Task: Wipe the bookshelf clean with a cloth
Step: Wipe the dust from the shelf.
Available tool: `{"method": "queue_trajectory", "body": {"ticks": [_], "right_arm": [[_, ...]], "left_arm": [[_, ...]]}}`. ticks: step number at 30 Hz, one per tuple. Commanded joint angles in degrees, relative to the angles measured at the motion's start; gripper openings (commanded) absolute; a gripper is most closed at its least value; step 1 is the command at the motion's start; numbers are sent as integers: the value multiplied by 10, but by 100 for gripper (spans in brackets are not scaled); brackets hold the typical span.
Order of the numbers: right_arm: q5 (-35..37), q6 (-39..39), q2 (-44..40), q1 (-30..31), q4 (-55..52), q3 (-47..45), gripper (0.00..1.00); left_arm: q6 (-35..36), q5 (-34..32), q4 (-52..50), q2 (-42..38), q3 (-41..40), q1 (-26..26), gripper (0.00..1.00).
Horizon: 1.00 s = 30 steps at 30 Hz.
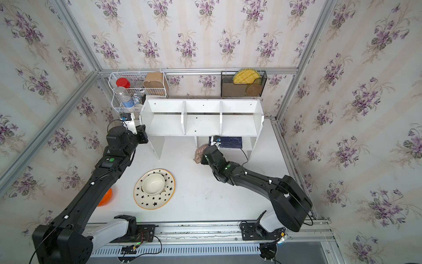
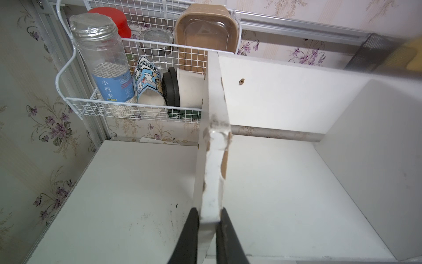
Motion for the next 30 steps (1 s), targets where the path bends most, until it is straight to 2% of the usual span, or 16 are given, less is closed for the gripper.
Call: {"method": "queue_trajectory", "body": {"ticks": [1, 4, 8, 13, 15, 21, 25, 27, 30], "right_arm": [[18, 1, -7, 2, 18, -14, 0], [21, 3, -49, -24, 12, -65, 0], [3, 5, -133, -108, -20, -137, 0], [-56, -3, -233, -282, -61, -186, 0], [-55, -16, -254, -318, -87, -172, 0], [27, -87, -309, -334, -177, -55, 0], [63, -123, -316, -334, -205, -1, 0], [64, -131, -304, -334, -211, 4, 0], [64, -124, -288, -337, -190, -42, 0]], "left_arm": [[-22, 14, -15, 4, -2, 0, 0], [-22, 15, -16, 4, -2, 0, 0], [-21, 16, -16, 3, -2, 0, 0], [-19, 12, -15, 2, -3, 0, 0], [-19, 12, -15, 3, -3, 0, 0], [-15, 7, -19, 2, -3, 0, 0], [-15, 8, -18, 5, -3, 0, 0], [-17, 10, -17, 6, -3, 0, 0], [-14, 9, -18, 5, -3, 0, 0]]}}
